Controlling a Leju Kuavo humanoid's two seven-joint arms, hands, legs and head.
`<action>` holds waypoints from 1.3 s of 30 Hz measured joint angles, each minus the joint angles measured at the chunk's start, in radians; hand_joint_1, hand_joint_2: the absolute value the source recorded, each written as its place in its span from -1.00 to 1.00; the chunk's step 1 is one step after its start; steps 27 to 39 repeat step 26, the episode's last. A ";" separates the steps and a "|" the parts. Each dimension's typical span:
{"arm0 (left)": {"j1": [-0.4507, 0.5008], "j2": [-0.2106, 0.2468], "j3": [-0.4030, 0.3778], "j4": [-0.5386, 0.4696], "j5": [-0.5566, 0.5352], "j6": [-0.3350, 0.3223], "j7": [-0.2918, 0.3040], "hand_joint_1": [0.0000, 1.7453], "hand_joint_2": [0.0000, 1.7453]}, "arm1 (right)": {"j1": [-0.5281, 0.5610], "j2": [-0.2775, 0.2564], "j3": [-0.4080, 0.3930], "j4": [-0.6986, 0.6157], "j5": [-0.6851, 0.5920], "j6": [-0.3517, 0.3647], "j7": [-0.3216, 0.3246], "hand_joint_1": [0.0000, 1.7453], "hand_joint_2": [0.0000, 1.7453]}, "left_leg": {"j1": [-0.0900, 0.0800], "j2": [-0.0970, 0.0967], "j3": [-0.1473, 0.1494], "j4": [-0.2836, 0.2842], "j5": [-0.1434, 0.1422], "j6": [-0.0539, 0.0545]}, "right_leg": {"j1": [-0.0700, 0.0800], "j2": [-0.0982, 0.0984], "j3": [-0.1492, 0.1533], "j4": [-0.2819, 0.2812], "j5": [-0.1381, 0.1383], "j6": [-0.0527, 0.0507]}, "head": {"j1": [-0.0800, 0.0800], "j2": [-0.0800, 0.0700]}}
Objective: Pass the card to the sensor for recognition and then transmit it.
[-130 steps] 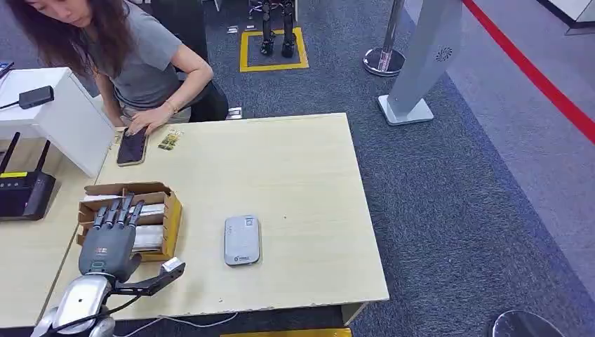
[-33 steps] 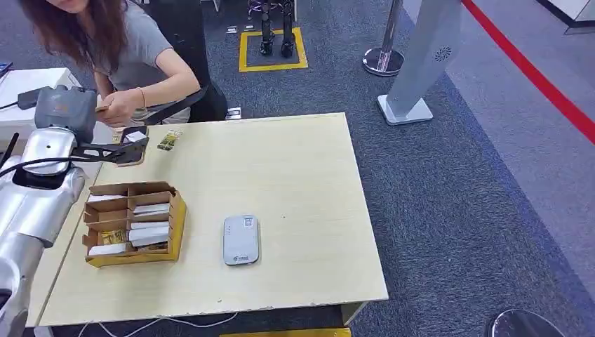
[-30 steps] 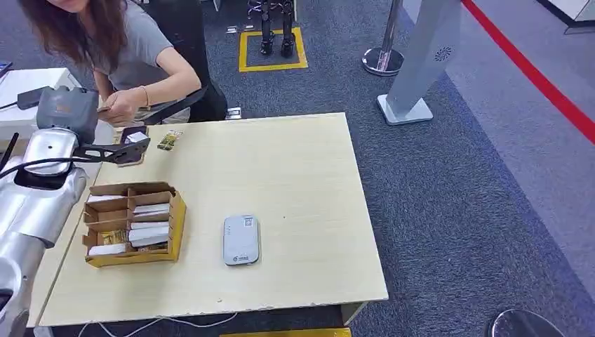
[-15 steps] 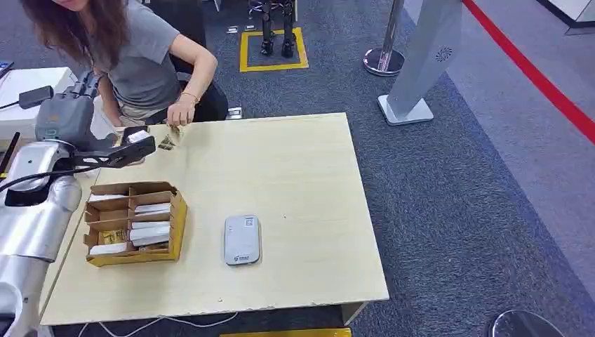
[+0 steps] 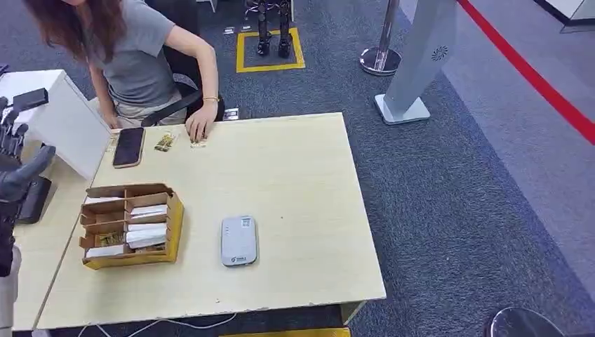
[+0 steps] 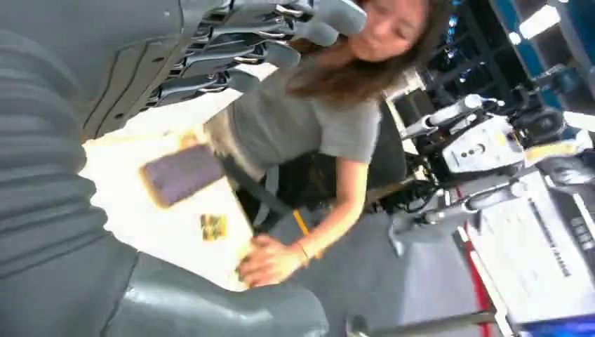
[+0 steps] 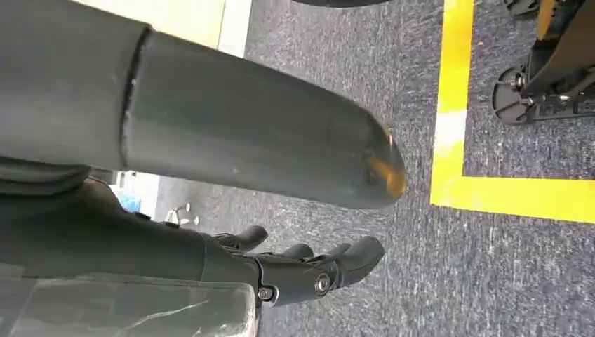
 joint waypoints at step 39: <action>0.549 -0.166 0.009 -0.376 -0.087 0.017 -0.170 -1.00 1.00 | 0.000 0.000 -0.035 0.000 -0.042 -0.027 0.021 -1.00 -1.00 | -0.001 -0.002 0.000 0.000 -0.002 0.002 | 0.000 -0.004 0.001 -0.002 -0.001 0.002 | 0.002 0.000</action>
